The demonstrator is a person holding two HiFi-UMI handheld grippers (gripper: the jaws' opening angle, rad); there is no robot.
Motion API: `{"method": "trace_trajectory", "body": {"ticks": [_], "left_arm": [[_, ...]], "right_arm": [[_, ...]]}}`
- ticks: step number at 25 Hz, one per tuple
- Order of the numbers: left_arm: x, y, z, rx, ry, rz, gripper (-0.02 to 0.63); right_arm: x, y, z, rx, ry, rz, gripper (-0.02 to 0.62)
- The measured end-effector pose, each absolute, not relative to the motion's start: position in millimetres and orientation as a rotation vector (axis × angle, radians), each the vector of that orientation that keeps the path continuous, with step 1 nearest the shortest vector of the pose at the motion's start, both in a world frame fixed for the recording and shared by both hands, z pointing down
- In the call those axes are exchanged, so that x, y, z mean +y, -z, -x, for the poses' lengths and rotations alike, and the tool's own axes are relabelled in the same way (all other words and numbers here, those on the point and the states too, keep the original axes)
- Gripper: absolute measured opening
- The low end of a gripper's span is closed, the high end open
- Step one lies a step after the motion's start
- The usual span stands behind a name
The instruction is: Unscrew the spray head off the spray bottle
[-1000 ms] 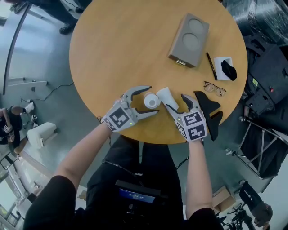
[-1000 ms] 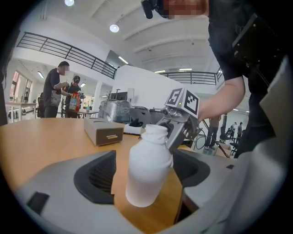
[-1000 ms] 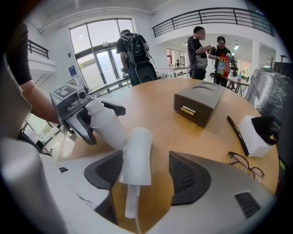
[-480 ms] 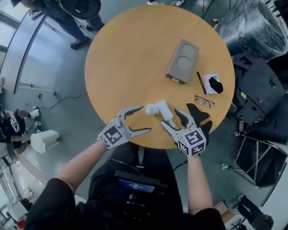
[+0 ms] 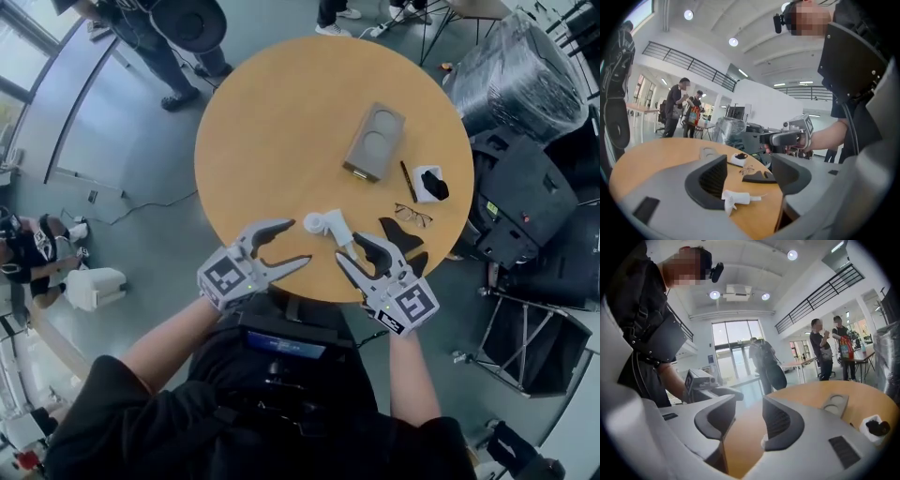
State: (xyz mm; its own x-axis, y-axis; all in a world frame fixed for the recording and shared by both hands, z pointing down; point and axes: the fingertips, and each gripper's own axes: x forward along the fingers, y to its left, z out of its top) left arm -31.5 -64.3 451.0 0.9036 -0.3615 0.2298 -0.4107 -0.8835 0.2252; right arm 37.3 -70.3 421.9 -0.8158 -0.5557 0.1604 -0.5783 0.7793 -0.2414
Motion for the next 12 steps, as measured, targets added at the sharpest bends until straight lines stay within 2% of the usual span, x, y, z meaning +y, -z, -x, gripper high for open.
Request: {"method": "trace_trajectory", "body": {"ticks": [4,6,9,12], "left_arm": [[-54.0,-401.2,28.0,-0.606,-0.149,-2.853,0.274],[-47.6,-384.4,25.0,-0.575,-0.128,-2.875,0.213],[-38.4,-367.0,24.8,-0.561,-0.149,-2.881,0.141],[-35.2,-352.6,24.8,-0.572,-0.145,-2.876,0.097]], "right_arm": [[-49.5,-379.5,-32.5,-2.983,-0.381,-0.896,0.141],[-41.6,-363.0,-30.3,-3.018,-0.361,-0.887,0.112],[-31.4,-343.8,-28.3,-3.035,-0.338,-0.888,0.016],[-32.0,-334.9,-31.4,-3.025,-0.377,-0.923,0.005]]}}
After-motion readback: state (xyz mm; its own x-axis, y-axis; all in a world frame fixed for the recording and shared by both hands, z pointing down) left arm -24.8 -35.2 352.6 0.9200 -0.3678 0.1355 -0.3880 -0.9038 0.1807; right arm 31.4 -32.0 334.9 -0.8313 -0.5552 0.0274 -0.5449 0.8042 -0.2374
